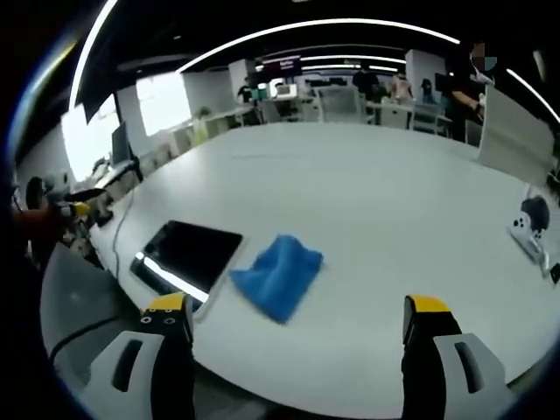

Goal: Wipe the mirror surface with the cleaning cloth until all visible marks leave the cleaned area.

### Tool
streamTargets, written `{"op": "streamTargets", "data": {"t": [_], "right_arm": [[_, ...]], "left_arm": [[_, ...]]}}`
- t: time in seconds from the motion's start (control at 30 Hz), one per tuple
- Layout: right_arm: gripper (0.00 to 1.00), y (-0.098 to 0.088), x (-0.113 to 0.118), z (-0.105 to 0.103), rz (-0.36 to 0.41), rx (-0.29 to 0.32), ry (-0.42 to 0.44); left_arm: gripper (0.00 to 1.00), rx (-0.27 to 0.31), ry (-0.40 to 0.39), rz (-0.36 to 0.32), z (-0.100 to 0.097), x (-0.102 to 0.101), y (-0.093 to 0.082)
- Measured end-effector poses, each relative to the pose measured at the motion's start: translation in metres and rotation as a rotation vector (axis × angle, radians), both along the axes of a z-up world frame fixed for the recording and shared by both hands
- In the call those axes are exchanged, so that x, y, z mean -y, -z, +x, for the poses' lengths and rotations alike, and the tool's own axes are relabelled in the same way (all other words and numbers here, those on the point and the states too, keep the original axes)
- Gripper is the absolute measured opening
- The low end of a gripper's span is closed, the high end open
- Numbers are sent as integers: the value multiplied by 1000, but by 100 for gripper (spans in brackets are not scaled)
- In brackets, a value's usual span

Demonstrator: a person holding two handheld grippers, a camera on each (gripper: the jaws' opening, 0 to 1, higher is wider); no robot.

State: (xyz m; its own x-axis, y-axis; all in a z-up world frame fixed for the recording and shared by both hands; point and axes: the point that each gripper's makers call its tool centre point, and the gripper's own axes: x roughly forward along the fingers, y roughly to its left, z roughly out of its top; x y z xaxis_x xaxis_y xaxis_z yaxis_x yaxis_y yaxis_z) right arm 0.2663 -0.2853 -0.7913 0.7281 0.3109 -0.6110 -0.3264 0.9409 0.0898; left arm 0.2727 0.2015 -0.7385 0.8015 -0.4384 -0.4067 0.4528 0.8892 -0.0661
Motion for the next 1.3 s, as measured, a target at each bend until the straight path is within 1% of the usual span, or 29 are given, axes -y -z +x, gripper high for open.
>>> {"op": "streamTargets", "data": {"t": [0.1, 0.2, 0.23, 0.3, 0.33, 0.37, 0.47, 0.53, 0.67, 0.73, 0.8, 0.83, 0.9, 0.97, 1.03, 1.07, 1.13, 1.23, 1.27, 1.3], "right_arm": [[100, -8, -1, 5, 9, 2, 16], [100, -11, 0, 7, -20, -36, 13], [100, -14, 0, 9, -33, -37, 10], [98, -23, -3, 13, -44, -39, 1], [98, -24, -3, 14, -45, -39, 3], [97, -32, -2, 20, -47, -36, 11], [98, -40, -4, 28, -35, -47, 14], [95, -46, -6, 34, -39, -58, 13], [97, -56, -10, 49, -10, -101, 32], [94, -55, -14, 57, -20, -135, 29], [88, -54, -5, 68, -64, -146, 106], [87, -55, -11, 72, -52, -148, 75], [90, -53, -18, 77, -31, -169, 73], [90, -47, -22, 80, -31, -197, 63], [89, -38, -23, 81, -60, -222, 48], [88, -36, -26, 81, -64, -224, 41], [86, -24, -29, 81, -63, -247, 41], [83, -7, -33, 84, -64, -241, 39], [79, 1, -34, 84, -73, -239, 39], [72, 6, -34, 84, -76, -245, 35]], "left_arm": [[100, 2, 5, 4, 1, -1, 0], [100, -5, 10, 12, 3, -4, 3], [100, -6, 9, 15, 3, -5, 3], [100, -11, 10, 17, 3, -6, 4], [100, -14, 12, 16, 3, -6, 4], [100, -13, 16, 20, 3, -6, 5], [100, -9, 28, 32, 3, -6, 6], [100, -11, 30, 36, 2, -5, 6], [100, -18, 30, 38, 2, -6, 9], [100, -20, 29, 40, 2, -7, 12], [100, -20, 18, 49, 2, -7, 12], [100, -23, 12, 55, 3, -9, 14], [100, -31, 4, 65, 3, -10, 17], [100, -31, 2, 64, 2, -11, 17], [100, -32, 0, 68, 2, -12, 19], [100, -33, -3, 69, 2, -13, 19], [100, -36, -10, 64, 1, -14, 20], [100, -44, -22, 55, -1, -14, 22], [100, -45, -23, 54, -1, -14, 22], [100, -46, -25, 54, -2, -13, 24]]}}
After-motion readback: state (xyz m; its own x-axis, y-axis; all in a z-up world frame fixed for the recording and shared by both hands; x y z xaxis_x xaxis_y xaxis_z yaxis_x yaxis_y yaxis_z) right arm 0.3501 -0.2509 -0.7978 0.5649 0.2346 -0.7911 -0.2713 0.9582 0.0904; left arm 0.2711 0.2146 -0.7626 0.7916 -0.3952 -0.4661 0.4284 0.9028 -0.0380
